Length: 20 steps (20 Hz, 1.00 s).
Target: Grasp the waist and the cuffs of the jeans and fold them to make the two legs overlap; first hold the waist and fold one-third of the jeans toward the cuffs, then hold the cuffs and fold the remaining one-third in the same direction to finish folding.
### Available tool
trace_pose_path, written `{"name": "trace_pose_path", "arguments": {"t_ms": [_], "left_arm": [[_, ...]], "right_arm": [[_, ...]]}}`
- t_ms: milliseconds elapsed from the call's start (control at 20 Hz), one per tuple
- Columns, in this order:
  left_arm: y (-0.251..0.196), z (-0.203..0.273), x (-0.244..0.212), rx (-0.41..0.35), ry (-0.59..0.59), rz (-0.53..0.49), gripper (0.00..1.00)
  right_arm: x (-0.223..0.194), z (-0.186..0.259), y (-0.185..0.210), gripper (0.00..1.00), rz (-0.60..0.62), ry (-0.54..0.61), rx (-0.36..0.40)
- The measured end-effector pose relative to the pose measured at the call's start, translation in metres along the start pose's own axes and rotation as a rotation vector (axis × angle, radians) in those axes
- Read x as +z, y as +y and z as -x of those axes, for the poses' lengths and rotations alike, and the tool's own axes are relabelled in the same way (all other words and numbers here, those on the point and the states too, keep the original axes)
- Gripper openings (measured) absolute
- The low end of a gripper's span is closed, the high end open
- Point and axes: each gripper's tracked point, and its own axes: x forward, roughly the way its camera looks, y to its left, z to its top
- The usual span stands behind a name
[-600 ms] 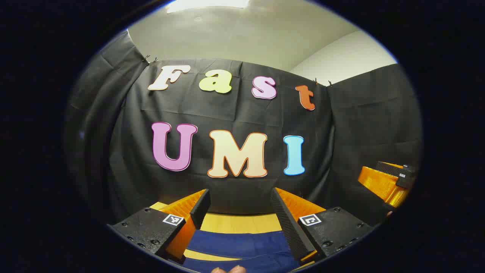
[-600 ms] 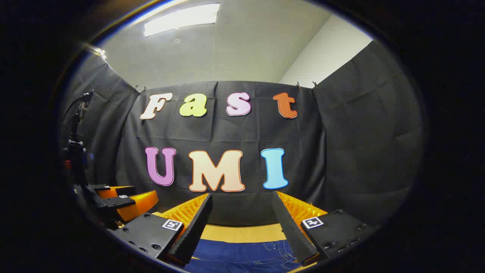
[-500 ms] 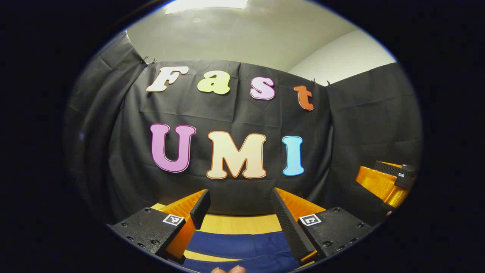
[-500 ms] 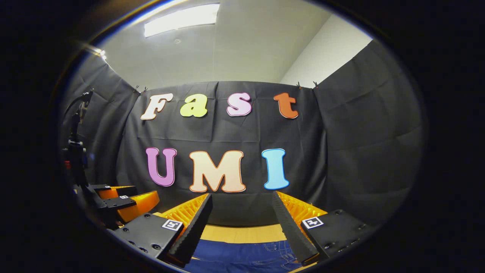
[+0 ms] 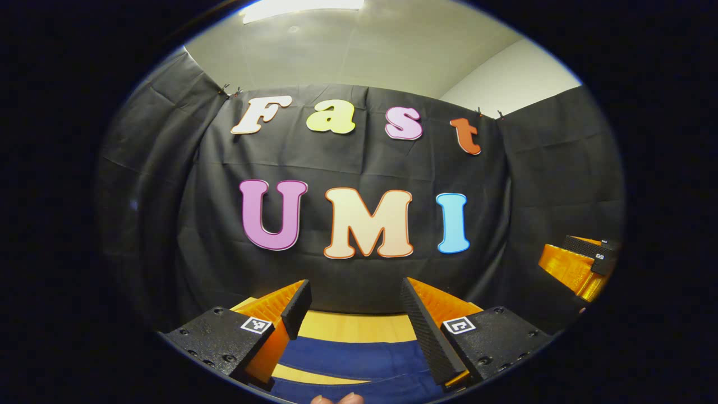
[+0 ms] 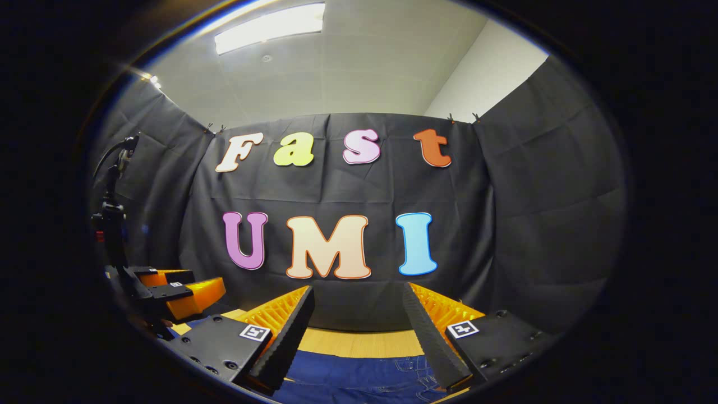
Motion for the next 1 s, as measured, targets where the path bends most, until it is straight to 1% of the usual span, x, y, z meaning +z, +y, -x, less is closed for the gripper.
{"name": "trace_pose_path", "arguments": {"t_ms": [50, 100, 150, 200, 250, 300, 350, 450, 550, 600, 700, 750, 900, 1000], "left_arm": [[0.005, 0.003, -0.002, 0.015, -0.002, 0.005, 0.93], [0.010, 0.007, -0.003, 0.032, 0.004, 0.004, 0.95], [0.021, 0.012, -0.005, 0.058, 0.005, -0.005, 0.93], [0.032, 0.019, -0.004, 0.080, 0.003, -0.026, 0.95], [0.045, 0.024, -0.004, 0.102, -0.002, -0.052, 0.92], [0.058, 0.030, -0.005, 0.112, 0.001, -0.080, 0.95], [0.069, 0.036, -0.011, 0.111, 0.012, -0.112, 0.93], [0.105, 0.045, -0.021, 0.117, 0.041, -0.208, 0.93], [0.140, 0.053, -0.037, 0.116, 0.092, -0.289, 0.96], [0.154, 0.058, -0.048, 0.103, 0.130, -0.309, 1.00], [0.181, 0.071, -0.070, 0.066, 0.192, -0.346, 1.00], [0.196, 0.077, -0.081, 0.051, 0.224, -0.375, 0.95], [0.230, 0.091, -0.118, -0.018, 0.316, -0.497, 0.95], [0.250, 0.111, -0.147, -0.062, 0.388, -0.521, 0.95]], "right_arm": [[-0.001, -0.001, 0.002, 0.98, 0.001, -0.009, 0.015], [-0.003, -0.003, 0.004, 0.98, -0.005, -0.019, 0.030], [-0.004, -0.003, 0.008, 0.98, -0.016, -0.030, 0.050], [-0.006, -0.004, 0.015, 0.99, -0.031, -0.035, 0.072], [-0.011, -0.004, 0.020, 0.98, -0.047, -0.031, 0.088], [-0.015, -0.005, 0.026, 0.98, -0.058, -0.016, 0.098], [-0.020, -0.004, 0.031, 0.98, -0.068, -0.005, 0.102], [-0.023, -0.002, 0.043, 0.98, -0.079, 0.002, 0.094], [-0.034, -0.001, 0.054, 0.98, -0.073, 0.030, 0.064], [-0.040, 0.003, 0.063, 0.98, -0.079, 0.048, 0.061], [-0.046, 0.010, 0.086, 0.98, -0.094, 0.065, 0.060], [-0.053, 0.013, 0.093, 0.99, -0.094, 0.089, 0.050], [-0.068, 0.025, 0.119, 0.99, -0.094, 0.128, 0.032], [-0.082, 0.034, 0.133, 0.99, -0.095, 0.157, 0.020]]}}
